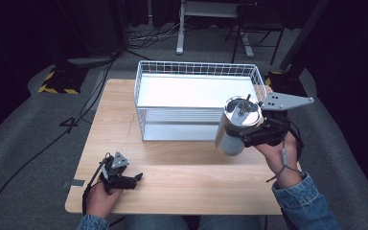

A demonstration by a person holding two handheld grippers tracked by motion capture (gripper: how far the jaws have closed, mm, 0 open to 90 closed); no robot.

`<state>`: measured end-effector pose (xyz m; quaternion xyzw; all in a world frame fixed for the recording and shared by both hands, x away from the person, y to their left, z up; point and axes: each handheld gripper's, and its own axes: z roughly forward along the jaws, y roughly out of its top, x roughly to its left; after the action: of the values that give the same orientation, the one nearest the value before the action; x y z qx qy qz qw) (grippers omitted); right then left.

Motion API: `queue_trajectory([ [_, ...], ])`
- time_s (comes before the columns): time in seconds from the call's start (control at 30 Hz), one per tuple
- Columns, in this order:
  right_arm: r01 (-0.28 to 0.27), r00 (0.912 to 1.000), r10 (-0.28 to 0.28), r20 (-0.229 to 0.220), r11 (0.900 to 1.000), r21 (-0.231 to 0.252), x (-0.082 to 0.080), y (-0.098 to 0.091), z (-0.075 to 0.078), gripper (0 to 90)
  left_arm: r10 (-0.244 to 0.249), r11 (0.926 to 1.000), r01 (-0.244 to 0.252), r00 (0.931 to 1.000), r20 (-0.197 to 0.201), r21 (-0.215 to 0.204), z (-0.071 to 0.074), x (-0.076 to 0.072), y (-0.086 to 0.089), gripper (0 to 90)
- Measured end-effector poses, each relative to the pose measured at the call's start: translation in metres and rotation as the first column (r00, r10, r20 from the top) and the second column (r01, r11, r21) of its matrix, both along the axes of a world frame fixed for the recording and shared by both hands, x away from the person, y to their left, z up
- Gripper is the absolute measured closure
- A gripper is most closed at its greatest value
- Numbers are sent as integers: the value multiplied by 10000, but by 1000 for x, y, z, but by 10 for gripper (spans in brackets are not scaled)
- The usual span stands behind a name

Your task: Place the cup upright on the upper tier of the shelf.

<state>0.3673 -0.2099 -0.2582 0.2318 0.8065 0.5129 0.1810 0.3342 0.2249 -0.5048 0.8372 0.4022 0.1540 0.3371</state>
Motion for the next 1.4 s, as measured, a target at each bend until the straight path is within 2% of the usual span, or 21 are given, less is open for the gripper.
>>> queue_trajectory([
  [0.47,99,9999,-100,17,9997,233,25,3,36,35,50,10000,-50,10000,27,29,0,0,0,142],
  [0.73,155,9998,-158,106,9995,290,45,14,55,36,133,9999,-133,9999,3,-25,0,0,-1,142],
  [1.17,281,9992,-291,263,9989,367,78,37,73,35,155,9999,-155,9999,40,-6,0,2,-1,142],
  [1.27,432,9990,-437,137,9986,319,92,46,74,36,188,9998,-187,9998,58,-55,-1,1,-1,142],
  [1.37,471,9989,-472,15,9983,338,99,49,73,36,181,9998,-180,9998,55,-34,0,1,-1,142],
  [1.4,527,9986,-525,-78,9980,339,106,53,72,36,176,9998,-176,9998,42,-24,0,1,-1,142],
])
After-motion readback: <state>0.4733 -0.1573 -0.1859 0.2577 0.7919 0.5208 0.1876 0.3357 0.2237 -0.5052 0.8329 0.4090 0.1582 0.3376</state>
